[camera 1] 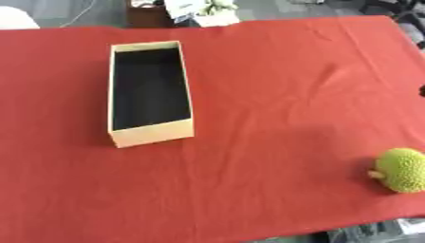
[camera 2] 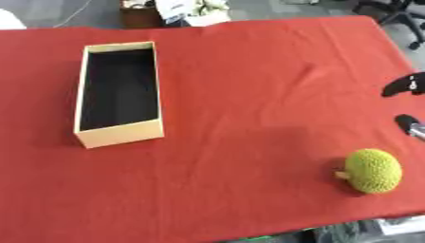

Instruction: Pick up objects on the table and place them in the box.

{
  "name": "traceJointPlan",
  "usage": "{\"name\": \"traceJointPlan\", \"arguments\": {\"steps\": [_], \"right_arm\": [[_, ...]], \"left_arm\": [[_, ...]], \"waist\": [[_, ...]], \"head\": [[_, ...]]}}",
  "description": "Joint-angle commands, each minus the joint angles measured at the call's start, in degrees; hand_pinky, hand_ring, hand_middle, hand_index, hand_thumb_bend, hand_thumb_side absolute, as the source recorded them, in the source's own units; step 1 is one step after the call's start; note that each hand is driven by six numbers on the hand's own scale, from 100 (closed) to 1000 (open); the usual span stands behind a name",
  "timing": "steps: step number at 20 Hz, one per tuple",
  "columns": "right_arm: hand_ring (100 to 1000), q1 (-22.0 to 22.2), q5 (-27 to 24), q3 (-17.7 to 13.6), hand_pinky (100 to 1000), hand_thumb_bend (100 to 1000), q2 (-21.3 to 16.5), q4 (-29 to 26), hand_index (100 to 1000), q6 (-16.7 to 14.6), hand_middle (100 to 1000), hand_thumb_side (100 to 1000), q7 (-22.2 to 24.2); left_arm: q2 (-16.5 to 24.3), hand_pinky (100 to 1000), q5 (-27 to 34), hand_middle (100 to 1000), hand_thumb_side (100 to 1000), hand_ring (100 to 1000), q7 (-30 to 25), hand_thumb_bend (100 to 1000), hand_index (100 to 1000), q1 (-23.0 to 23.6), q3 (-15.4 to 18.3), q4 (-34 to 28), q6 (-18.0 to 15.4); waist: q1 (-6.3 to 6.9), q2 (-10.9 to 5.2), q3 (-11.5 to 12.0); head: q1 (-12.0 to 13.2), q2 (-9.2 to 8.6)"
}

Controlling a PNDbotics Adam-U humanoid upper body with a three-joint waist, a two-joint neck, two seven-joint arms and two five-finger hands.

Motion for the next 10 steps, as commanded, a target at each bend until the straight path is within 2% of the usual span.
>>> {"name": "traceJointPlan", "arguments": {"steps": [1,4,10], "right_arm": [[968,-0.56,-0.76,-0.73,918,100,-1.48,-0.93,910,-0.23,911,585,-0.64],[975,-0.10,0.04,-0.70,923,100,-1.69,-0.47,917,-0.11,922,540,0.21],[975,0.14,0.56,-0.46,922,100,-1.17,-0.25,923,-0.04,928,523,1.99]], "left_arm": [[1.11,559,-0.19,719,683,641,-0.21,131,652,-0.18,0.41,-0.85,-0.05],[0.99,559,-0.38,719,682,642,-0.11,129,652,0.27,0.68,-0.85,-0.22],[1.41,560,-0.21,719,682,642,-0.30,129,653,-0.15,0.25,-0.85,-0.29]], "waist": [[0.00,-0.72,0.24],[0.05,-0.65,0.30],[0.10,-0.73,0.34]], "head": [[-0.29,-0.57],[-0.16,-0.57],[-0.10,-0.80]]}}
